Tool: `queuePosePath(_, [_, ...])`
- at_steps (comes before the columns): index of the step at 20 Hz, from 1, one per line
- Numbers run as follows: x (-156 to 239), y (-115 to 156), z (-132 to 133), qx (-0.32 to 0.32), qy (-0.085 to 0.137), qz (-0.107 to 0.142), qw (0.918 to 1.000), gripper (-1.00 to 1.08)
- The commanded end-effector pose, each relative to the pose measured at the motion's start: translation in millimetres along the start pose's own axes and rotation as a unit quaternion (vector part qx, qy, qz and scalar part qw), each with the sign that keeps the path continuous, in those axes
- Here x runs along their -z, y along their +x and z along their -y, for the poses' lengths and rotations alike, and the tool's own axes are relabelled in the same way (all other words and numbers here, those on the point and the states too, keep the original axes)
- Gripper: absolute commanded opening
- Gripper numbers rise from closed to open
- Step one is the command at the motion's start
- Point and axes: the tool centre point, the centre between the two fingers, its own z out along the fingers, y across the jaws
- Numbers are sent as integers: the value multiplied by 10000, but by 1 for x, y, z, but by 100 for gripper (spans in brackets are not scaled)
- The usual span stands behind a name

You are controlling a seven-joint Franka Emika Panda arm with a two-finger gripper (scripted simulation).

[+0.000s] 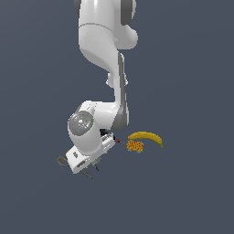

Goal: Pick up a designated object from a clutter of objects.

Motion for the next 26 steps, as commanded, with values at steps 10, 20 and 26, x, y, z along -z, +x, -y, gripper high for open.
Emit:
queuePosePath(10, [-34,-1,0,13,-4,-5,10000,100])
queuePosePath(20, [-51,0,-1,20,-5,-6,10000,-100])
queuePosePath(26, [-51,0,-1,20,-5,-6,10000,-100])
